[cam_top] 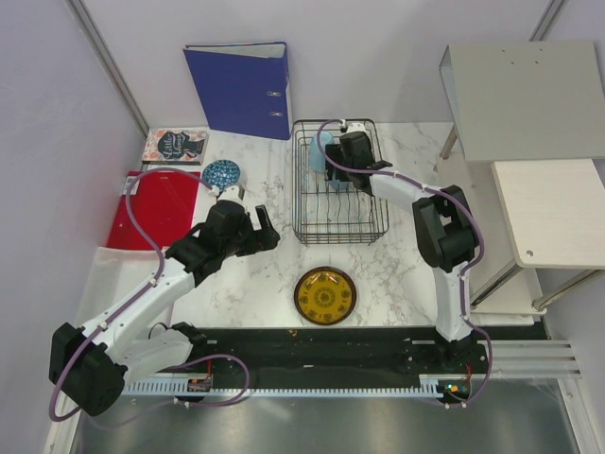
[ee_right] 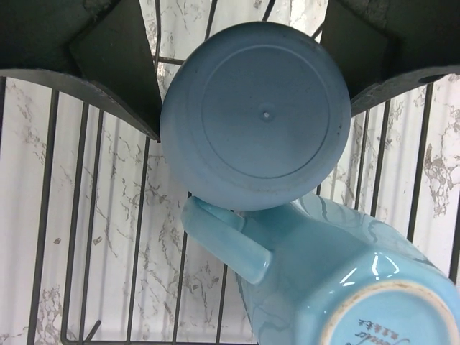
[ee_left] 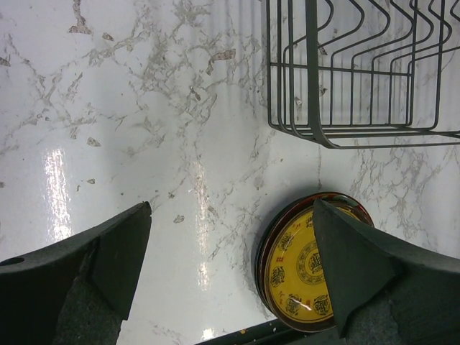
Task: Unload the mixed dishes from the dish rack
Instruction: Pick up the cup from the dish rack.
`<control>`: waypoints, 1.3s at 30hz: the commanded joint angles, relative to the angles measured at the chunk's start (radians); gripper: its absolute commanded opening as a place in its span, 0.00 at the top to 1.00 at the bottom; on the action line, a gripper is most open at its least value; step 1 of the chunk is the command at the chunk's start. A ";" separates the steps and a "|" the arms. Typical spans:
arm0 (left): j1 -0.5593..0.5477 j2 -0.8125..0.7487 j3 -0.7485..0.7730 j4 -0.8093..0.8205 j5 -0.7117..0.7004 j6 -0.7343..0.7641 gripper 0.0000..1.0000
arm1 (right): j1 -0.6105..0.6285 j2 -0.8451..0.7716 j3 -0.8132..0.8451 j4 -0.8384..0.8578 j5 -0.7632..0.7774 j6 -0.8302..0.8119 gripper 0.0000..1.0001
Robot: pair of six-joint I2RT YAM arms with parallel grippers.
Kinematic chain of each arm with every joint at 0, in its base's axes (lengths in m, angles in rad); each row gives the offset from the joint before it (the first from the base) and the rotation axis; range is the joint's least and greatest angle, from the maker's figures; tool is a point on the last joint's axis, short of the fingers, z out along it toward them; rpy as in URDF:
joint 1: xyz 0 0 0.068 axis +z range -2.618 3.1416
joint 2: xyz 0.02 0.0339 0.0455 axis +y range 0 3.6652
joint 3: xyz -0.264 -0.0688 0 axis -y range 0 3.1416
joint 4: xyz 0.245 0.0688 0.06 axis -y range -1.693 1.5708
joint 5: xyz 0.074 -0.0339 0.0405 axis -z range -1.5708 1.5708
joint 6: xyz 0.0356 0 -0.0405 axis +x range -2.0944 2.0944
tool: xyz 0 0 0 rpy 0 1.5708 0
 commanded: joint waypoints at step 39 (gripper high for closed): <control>0.008 -0.068 -0.381 1.209 0.598 -0.377 0.03 | 0.193 -0.947 -1.146 1.052 -0.435 0.808 1.00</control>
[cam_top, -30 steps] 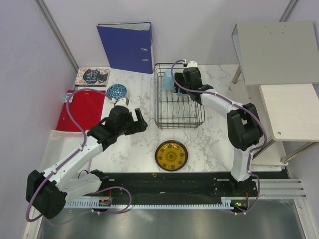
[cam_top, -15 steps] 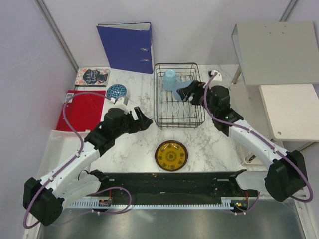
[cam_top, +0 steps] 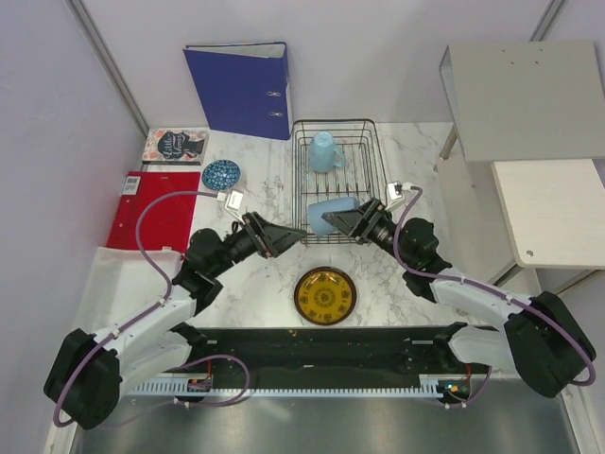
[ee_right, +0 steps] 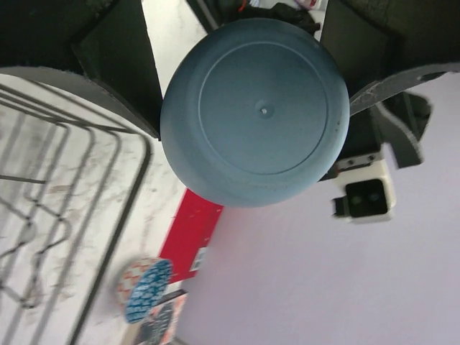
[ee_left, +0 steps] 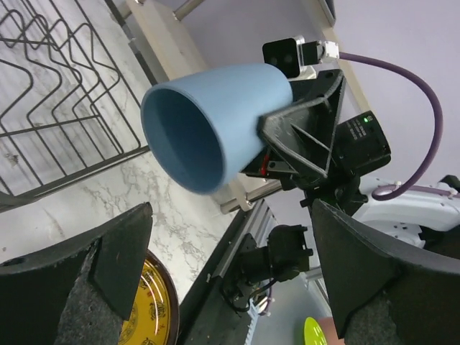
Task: Unload the mixed dishes from the dish rack
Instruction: Pick up the cup from the dish rack.
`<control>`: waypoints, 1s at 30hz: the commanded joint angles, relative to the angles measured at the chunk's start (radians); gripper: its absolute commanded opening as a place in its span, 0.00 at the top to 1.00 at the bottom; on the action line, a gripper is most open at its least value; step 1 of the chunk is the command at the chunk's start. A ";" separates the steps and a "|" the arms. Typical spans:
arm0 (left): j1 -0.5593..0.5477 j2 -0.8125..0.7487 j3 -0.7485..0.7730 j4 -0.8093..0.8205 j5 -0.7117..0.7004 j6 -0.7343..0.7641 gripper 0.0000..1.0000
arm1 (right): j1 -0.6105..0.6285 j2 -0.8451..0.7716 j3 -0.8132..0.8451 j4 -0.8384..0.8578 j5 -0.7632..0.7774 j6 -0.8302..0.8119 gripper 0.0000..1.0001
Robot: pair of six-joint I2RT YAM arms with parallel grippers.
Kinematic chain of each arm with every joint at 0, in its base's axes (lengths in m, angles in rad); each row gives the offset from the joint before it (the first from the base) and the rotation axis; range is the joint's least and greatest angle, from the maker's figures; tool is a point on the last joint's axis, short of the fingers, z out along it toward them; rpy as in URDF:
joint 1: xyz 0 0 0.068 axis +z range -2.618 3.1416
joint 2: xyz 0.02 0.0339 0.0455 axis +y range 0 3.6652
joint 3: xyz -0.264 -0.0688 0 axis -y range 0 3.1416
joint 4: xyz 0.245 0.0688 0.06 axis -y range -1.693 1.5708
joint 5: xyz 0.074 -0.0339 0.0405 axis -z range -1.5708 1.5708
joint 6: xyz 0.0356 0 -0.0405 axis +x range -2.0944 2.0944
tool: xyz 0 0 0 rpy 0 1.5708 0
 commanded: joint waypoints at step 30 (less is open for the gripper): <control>0.005 -0.001 0.011 0.007 0.061 -0.008 0.98 | 0.180 0.039 0.081 -0.004 0.103 -0.097 0.23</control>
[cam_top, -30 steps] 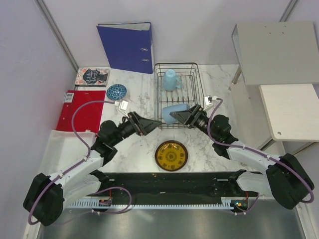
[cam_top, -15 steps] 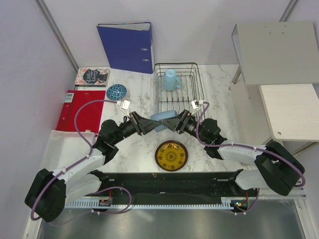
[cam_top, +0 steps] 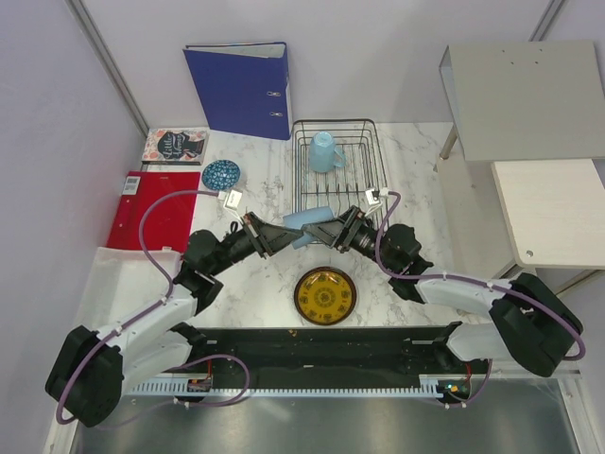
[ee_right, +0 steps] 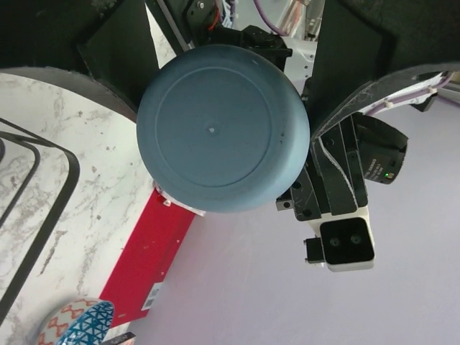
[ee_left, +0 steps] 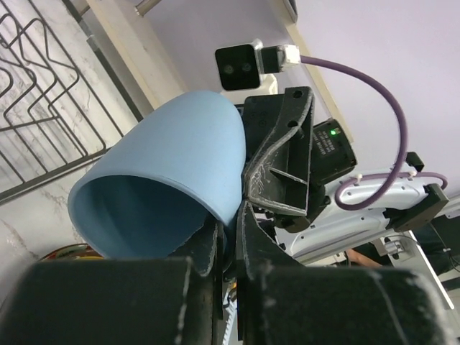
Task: Unload the mixed dishes from the dish rack
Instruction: Pick up the cup from the dish rack, then place the cup at the center of the board.
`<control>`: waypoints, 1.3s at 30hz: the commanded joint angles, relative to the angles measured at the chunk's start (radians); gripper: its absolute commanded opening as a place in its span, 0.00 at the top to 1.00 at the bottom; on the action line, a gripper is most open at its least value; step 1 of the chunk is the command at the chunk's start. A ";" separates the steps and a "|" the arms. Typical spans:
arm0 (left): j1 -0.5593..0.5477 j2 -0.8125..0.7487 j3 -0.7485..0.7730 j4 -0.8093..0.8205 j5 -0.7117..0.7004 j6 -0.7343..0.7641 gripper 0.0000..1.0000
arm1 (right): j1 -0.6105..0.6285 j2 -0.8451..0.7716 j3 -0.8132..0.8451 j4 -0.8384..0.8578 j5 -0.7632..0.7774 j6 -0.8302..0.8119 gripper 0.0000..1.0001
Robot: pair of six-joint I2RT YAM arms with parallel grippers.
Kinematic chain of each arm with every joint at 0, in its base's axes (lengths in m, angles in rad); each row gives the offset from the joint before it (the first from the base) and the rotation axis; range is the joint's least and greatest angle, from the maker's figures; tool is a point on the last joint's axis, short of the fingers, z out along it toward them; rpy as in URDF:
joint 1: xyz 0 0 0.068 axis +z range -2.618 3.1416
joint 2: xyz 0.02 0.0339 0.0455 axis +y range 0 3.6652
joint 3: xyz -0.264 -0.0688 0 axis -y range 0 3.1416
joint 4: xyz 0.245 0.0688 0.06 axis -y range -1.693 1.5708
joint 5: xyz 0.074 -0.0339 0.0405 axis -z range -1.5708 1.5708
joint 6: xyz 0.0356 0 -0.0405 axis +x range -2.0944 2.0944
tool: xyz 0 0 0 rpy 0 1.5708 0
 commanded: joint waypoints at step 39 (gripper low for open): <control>0.380 0.804 1.166 -1.669 -0.747 0.643 0.98 | 0.010 -0.358 0.263 -1.089 0.637 -0.547 0.02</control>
